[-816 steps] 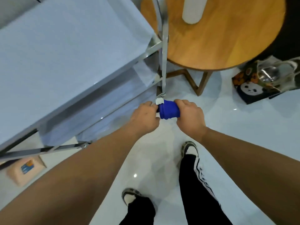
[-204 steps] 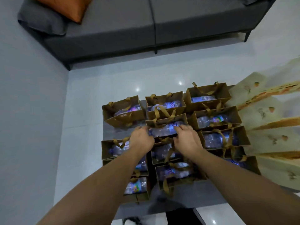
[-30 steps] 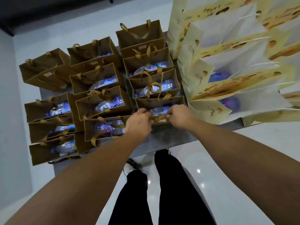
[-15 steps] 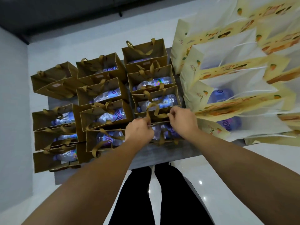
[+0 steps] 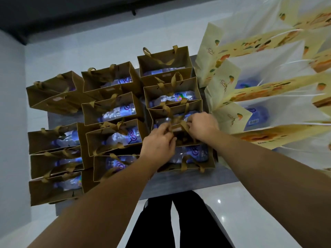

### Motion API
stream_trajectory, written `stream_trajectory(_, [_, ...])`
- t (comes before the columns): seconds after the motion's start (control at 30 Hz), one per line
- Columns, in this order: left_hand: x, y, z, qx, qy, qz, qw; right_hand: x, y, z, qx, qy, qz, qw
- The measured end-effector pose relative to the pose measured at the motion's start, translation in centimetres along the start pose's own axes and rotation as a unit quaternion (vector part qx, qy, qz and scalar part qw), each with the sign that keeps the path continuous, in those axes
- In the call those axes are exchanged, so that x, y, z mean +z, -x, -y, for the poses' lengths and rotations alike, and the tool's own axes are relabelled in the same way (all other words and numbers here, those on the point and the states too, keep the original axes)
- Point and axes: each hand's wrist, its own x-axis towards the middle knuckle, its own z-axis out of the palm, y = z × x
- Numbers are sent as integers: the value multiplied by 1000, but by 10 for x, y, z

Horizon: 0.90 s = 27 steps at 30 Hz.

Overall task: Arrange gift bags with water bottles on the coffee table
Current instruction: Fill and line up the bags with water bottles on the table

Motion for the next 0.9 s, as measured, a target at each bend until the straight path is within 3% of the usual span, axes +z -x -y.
stream_trajectory(0.27, [-8, -13, 6, -8, 27, -4, 1000, -17, -6, 7, 16, 4, 36, 999])
stream_trajectory(0.4, [-22, -24, 11, -60, 35, -3, 998, -22, -5, 9, 16, -3, 74, 997])
stream_trajectory(0.5, [-27, -30, 16, -75, 41, -3, 996, -29, -7, 8, 40, -124, 147, 981])
stream_trajectory(0.57, [-30, -37, 18, -94, 34, -25, 995, -32, -9, 7, 59, -164, 105, 979])
stream_trajectory(0.63, [-31, -45, 21, -107, 13, -56, 993, -32, -16, 7, 42, -91, -42, 994])
stream_trajectory(0.7, [-30, -55, 26, -94, -6, -72, 993, -31, -24, 10, 11, -48, -127, 991])
stream_trajectory(0.9, [-30, -86, 43, -51, -14, -24, 998, -36, -58, 21, 32, 30, -51, 998])
